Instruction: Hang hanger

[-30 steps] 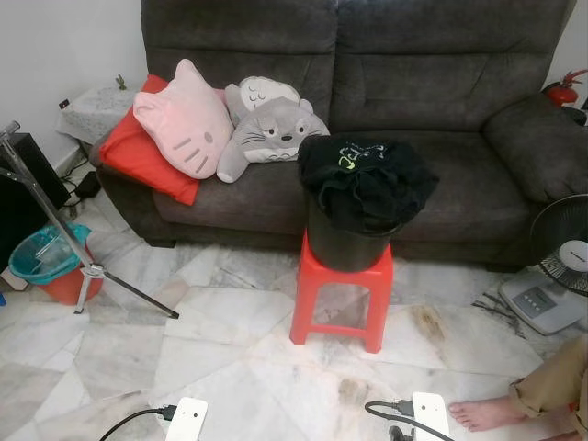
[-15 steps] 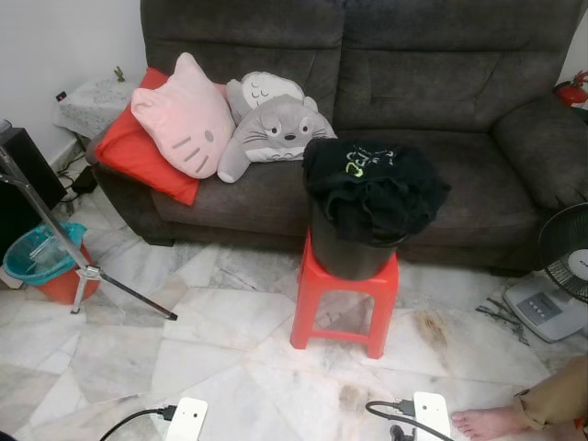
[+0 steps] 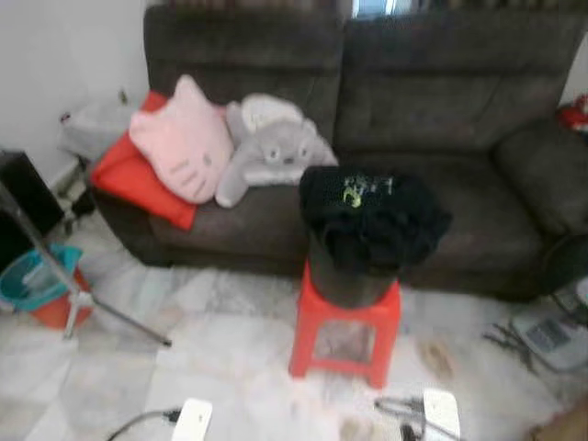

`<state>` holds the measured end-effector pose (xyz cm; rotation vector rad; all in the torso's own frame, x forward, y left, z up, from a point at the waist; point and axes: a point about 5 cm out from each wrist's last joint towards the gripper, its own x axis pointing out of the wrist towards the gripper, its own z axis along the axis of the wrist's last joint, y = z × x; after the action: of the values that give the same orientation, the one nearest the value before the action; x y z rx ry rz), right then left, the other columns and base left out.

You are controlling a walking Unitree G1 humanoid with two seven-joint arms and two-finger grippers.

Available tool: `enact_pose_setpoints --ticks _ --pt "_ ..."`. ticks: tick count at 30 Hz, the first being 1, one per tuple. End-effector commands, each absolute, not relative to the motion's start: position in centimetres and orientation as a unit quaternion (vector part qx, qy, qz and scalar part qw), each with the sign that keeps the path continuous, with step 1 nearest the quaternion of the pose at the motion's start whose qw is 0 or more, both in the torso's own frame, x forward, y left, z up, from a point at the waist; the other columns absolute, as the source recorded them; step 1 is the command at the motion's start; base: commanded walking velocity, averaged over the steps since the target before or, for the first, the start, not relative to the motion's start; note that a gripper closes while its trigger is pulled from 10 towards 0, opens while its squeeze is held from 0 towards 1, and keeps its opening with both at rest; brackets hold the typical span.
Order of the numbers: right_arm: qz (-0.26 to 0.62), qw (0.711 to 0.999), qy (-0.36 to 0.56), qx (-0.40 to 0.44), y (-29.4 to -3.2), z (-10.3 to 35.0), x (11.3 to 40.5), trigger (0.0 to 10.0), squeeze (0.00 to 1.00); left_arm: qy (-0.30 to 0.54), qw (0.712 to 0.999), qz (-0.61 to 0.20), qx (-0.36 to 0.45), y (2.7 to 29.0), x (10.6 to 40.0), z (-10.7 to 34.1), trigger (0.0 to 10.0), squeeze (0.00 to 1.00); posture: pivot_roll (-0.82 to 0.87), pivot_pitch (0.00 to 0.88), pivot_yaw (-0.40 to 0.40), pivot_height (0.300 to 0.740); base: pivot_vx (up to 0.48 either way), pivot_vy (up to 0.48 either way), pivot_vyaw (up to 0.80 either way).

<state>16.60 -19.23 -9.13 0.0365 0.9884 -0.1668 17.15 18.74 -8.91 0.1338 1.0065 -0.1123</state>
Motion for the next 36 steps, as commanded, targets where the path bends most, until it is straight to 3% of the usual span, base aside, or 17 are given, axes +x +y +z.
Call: enact_pose_setpoints --ticks 1,14,36 --pt "-0.081 0.877 0.473 0.016 -19.3 -9.1 16.7 10.0 0.00 0.484 0.871 -0.053 0.064 18.8 17.1 -8.9 10.0 0.00 0.07 0.000 0.017 0.740 0.304 0.000 0.00" --pt "-0.083 0.882 0.464 0.018 -19.3 -9.0 16.9 10.0 0.00 0.484 0.871 -0.053 0.064 18.8 17.2 -8.9 10.0 0.00 0.06 0.000 0.017 0.740 0.305 0.000 0.00" --pt "-0.042 0.923 0.376 -0.073 -19.6 -7.6 18.4 10.0 0.00 0.486 0.870 -0.052 0.067 18.7 17.0 -9.0 10.0 0.00 0.04 0.000 -0.002 0.740 0.000 0.000 0.00"
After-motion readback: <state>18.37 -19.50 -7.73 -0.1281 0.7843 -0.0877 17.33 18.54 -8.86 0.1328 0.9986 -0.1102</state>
